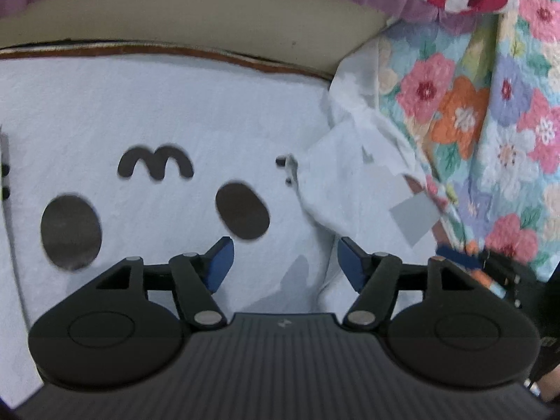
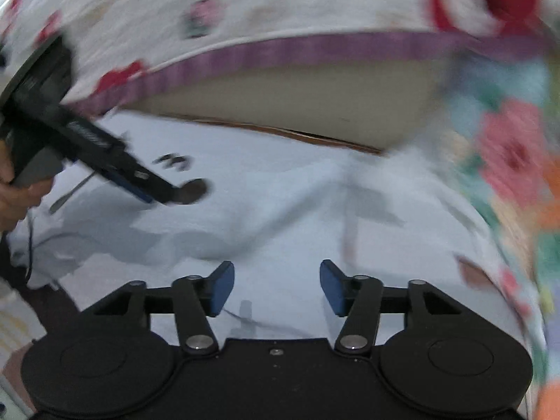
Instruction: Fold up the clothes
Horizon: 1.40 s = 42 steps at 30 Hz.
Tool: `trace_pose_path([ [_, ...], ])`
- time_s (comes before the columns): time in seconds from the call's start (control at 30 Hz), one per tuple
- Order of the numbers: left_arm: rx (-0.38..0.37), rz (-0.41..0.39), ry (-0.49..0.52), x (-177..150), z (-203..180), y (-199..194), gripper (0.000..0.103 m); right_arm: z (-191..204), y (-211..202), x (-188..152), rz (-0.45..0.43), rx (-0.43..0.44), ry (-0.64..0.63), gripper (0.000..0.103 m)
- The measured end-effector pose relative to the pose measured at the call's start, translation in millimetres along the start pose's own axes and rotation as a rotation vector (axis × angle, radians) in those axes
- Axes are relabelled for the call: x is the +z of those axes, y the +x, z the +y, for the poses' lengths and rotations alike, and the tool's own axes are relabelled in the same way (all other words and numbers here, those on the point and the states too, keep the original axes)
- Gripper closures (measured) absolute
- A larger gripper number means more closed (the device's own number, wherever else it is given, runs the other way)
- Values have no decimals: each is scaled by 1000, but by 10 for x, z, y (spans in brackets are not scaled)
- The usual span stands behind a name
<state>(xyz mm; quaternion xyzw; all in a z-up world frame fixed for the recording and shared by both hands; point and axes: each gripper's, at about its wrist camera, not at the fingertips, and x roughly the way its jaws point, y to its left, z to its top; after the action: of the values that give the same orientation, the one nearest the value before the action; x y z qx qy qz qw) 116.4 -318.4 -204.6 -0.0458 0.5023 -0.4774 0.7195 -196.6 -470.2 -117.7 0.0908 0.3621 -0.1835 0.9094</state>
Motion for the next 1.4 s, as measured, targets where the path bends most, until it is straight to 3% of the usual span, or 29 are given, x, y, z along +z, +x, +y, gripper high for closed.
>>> trace_pose_path([
  [0.1, 10, 6, 10, 151, -43, 174, 35, -165, 44, -158, 59, 9, 54, 43],
  [0.23, 25, 28, 32, 351, -141, 493, 35, -87, 218, -287, 114, 17, 17, 43],
  [0.43, 60, 9, 140, 428, -402, 840, 38, -211, 288, -393, 66, 33, 130, 43],
  [0.47, 48, 7, 143, 439, -411, 866, 47, -239, 296, -401, 46, 41, 151, 43],
  [0.5, 30, 14, 146, 456, -411, 894, 84, -267, 303, -408, 25, 48, 172, 44],
  [0.53, 23, 28, 145, 476, -406, 921, 102, -289, 328, -410, 24, 52, 188, 44],
  [0.63, 33, -38, 86, 565, -312, 788, 100, -296, 389, -418, 27, 54, 180, 44],
  [0.67, 31, -85, 44, 601, -245, 692, 100, -288, 384, -421, 27, 49, 168, 49],
  [0.7, 31, -124, -4, 629, -168, 614, 100, -279, 380, -424, 27, 45, 157, 62],
  [0.73, 37, -150, -57, 643, -73, 571, 100, -270, 376, -427, 28, 40, 145, 69],
  [0.77, 54, -151, -87, 641, 13, 576, 100, -261, 372, -430, 28, 35, 133, 74],
  [0.87, 124, -109, -73, 580, 131, 670, 97, -240, 378, -439, 28, 31, 124, 76],
  [0.93, 183, -124, -18, 534, 60, 658, 89, -192, 382, -428, 34, 14, 100, 78],
  [1.03, 192, -137, 12, 517, -42, 573, 57, -155, 391, -413, 43, -15, 87, 78],
  [1.07, 177, -133, 9, 518, -66, 539, 45, -145, 379, -408, 43, -34, 88, 78],
  [1.1, 167, -120, 3, 517, -87, 511, 43, -134, 353, -403, 36, -57, 94, 78],
  [1.23, 113, -11, 14, 401, -138, 427, 43, -167, 242, -405, 12, -78, 192, 77],
  [1.4, 27, 104, 93, 3, -170, 252, 47, -141, 275, -477, 25, -81, 150, 76],
])
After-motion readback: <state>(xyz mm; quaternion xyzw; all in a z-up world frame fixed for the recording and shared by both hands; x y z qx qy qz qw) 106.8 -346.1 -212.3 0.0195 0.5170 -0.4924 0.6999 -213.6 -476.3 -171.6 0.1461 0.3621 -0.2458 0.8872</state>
